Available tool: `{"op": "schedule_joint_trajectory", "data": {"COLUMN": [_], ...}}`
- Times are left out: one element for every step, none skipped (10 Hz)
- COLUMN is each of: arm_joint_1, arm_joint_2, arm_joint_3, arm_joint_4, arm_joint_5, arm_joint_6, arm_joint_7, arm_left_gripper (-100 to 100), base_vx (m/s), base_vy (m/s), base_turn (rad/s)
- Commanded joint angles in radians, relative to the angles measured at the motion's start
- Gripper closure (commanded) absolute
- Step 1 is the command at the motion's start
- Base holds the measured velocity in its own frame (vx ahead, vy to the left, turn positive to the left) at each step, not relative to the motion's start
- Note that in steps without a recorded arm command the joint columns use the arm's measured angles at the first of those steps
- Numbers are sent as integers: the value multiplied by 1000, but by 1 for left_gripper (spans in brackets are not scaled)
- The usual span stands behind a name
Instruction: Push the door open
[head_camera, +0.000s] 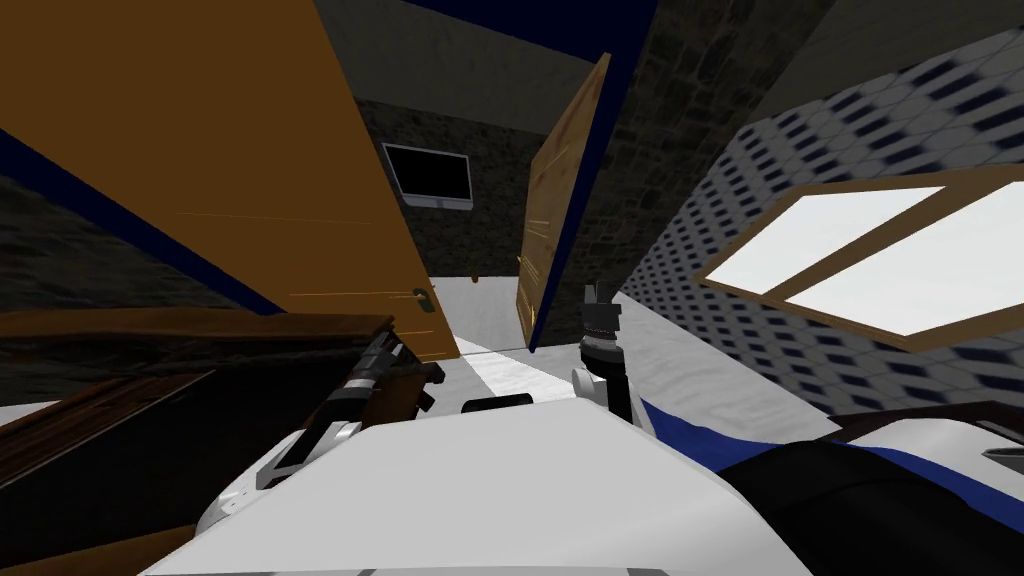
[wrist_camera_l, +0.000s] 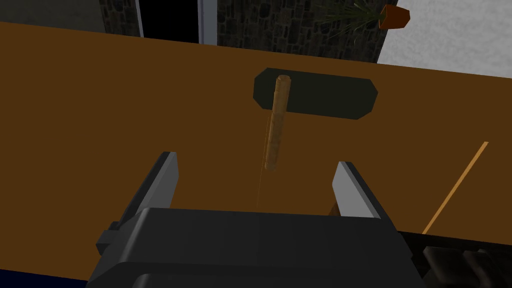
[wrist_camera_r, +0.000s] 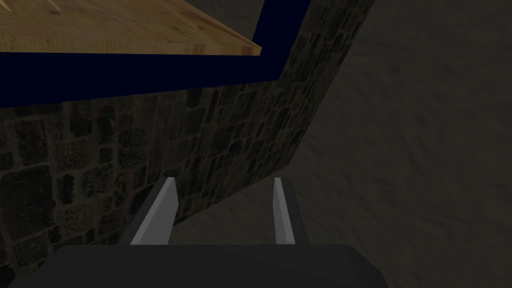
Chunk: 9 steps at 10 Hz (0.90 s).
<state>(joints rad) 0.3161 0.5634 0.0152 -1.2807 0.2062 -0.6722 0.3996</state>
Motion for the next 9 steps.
{"op": "schedule_joint_trajectory", "data": {"arm_joint_1": [-11, -16, -21, -25, -29, -33, -37, -41, -44], "arm_joint_2": [16, 28, 40, 51, 62, 73, 83, 92, 101], "arm_joint_3": [1, 3, 5, 6, 7, 9, 10, 11, 12], "arm_joint_4": [43, 68, 92, 114, 136, 158, 179, 196, 213], "arm_joint_5": [10, 17, 23, 29, 35, 41, 46, 51, 55], "arm_joint_6": [-8, -14, -19, -24, -29, -34, -39, -43, -46], "arm_joint_7": [12, 22, 31, 39, 47, 55, 62, 69, 75], "arm_left_gripper": [-100, -100, -100, -100, -100, -100, -100, -100, -100], "base_vx": [75, 67, 77, 83, 77, 77, 68, 62, 71], "base_vy": [59, 50, 60, 70, 63, 56, 57, 59, 59], "base_turn": [-124, -102, -124, -120, -108, -111, -110, -105, -76]}}
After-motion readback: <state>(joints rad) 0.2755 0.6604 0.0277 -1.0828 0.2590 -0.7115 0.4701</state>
